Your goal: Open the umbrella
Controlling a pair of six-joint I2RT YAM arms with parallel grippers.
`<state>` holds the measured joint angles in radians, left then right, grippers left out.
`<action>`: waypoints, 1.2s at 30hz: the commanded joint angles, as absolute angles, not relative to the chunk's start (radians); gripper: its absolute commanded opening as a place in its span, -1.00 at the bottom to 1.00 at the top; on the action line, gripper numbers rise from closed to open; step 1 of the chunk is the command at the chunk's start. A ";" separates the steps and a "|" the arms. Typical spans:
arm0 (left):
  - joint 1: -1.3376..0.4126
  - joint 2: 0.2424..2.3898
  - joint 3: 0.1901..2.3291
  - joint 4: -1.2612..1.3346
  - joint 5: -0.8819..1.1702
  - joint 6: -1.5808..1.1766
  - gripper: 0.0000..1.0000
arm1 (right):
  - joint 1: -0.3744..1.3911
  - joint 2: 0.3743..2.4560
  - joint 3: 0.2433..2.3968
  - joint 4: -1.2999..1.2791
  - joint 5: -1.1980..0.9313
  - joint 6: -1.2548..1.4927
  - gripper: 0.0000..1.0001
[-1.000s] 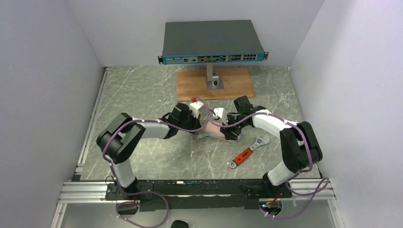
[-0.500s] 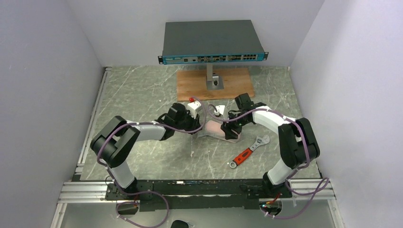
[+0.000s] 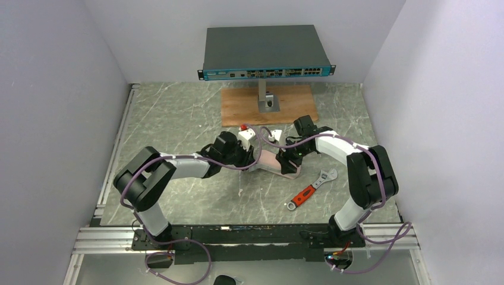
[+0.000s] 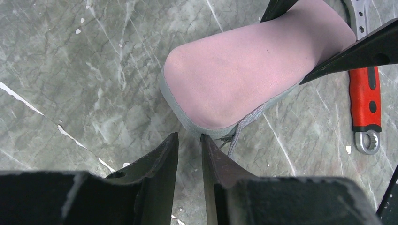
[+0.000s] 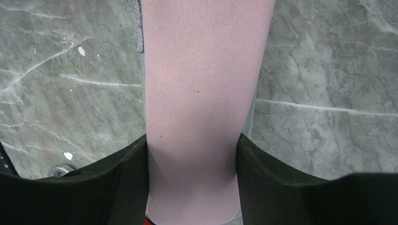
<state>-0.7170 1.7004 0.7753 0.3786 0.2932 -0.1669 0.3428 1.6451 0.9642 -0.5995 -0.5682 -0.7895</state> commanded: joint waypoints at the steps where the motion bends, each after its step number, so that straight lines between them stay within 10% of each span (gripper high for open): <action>1: -0.767 1.691 0.814 0.408 0.334 -0.193 -0.37 | 0.357 1.717 0.910 -0.763 -0.586 -0.710 -1.00; 22: -0.790 1.690 0.820 0.347 0.280 -0.202 -0.24 | 0.357 1.702 0.898 -0.755 -0.579 -0.716 -1.00; 36: -0.765 1.768 0.843 0.338 0.180 -0.170 -0.70 | 0.358 1.693 0.889 -0.762 -0.579 -0.733 -1.00</action>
<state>-0.7731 1.7126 0.8135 0.3313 0.2287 -0.1780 0.3420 1.6417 0.9592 -0.5934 -0.5621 -0.7544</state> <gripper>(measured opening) 0.183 0.596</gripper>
